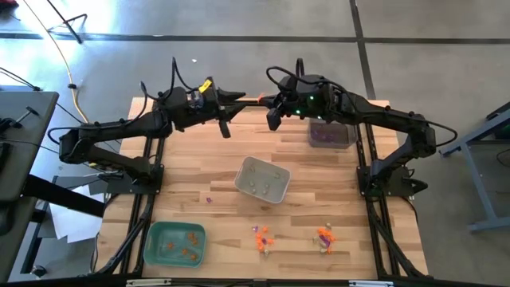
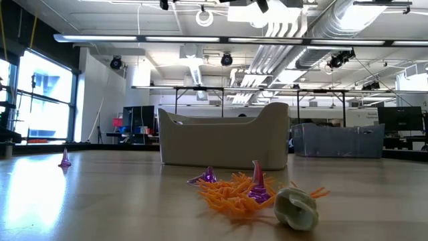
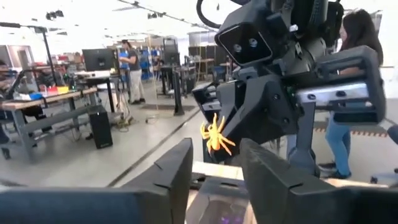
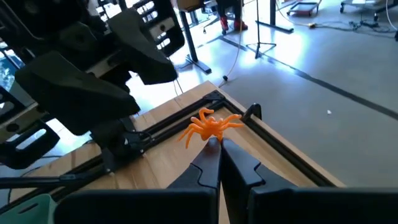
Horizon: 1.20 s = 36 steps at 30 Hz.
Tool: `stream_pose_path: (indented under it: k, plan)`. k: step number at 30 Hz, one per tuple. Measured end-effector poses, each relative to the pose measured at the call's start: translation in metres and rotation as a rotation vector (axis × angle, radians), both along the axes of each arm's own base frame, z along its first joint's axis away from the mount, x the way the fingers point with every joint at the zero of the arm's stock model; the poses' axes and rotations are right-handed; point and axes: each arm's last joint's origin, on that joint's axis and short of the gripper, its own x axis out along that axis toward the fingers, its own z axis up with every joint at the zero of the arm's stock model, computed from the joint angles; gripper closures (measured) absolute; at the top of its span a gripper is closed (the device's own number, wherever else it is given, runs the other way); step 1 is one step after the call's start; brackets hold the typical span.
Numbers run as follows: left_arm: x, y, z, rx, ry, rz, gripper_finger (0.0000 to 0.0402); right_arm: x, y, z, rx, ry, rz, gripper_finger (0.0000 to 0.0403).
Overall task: Sort Halloween decoration
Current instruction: Put the orange spider toy into the green bin
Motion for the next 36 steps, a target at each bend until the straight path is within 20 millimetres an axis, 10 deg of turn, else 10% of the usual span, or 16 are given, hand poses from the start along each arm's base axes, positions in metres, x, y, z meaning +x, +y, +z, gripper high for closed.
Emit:
stream_pose_path:
  k: [36]
  plan:
    - [0.017,0.001,0.000,-0.036,-0.135,-0.025,0.0226,0.018,-0.004,-0.001,-0.219,-0.015,0.060,0.0403]
